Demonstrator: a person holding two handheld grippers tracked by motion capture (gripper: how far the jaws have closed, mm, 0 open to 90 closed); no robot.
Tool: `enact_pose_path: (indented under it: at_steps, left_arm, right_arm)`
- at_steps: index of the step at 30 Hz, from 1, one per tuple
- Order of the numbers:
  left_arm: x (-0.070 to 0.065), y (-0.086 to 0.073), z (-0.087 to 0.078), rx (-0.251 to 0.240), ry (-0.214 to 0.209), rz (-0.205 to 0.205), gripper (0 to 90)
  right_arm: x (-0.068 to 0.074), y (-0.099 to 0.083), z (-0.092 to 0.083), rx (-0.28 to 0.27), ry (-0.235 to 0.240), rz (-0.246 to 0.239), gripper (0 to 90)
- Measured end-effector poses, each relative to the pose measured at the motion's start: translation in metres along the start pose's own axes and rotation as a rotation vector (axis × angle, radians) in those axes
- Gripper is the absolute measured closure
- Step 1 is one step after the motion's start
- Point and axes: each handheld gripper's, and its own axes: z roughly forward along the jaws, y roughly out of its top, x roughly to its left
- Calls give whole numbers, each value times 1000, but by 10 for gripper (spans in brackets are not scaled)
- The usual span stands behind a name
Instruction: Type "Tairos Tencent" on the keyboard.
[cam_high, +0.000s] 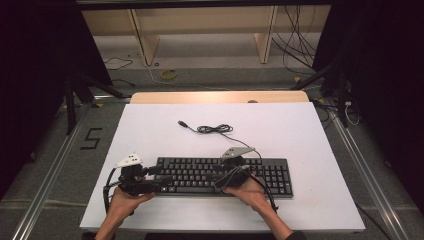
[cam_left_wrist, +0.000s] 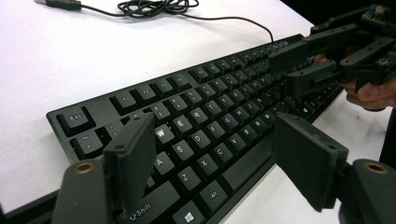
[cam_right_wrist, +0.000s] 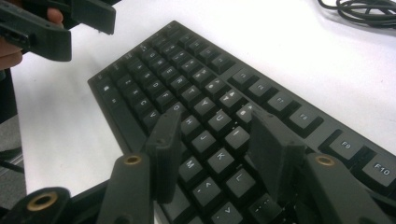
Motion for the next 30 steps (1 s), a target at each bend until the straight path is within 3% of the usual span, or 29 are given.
enact_pose_path:
  at_steps: [6,11,16,30]
  left_arm:
    - [2,-1,0,23,8,7,316]
    - [2,-2,0,65,27,26,367]
    - [3,-3,1,101,49,18,454]
    - [10,-5,2,202,102,23,746]
  right_arm:
    - [2,7,3,-3,2,1,524]
    - [5,14,8,-4,10,-8,501]
    - [8,19,16,11,14,-19,507]
    - [18,35,40,66,23,-64,774]
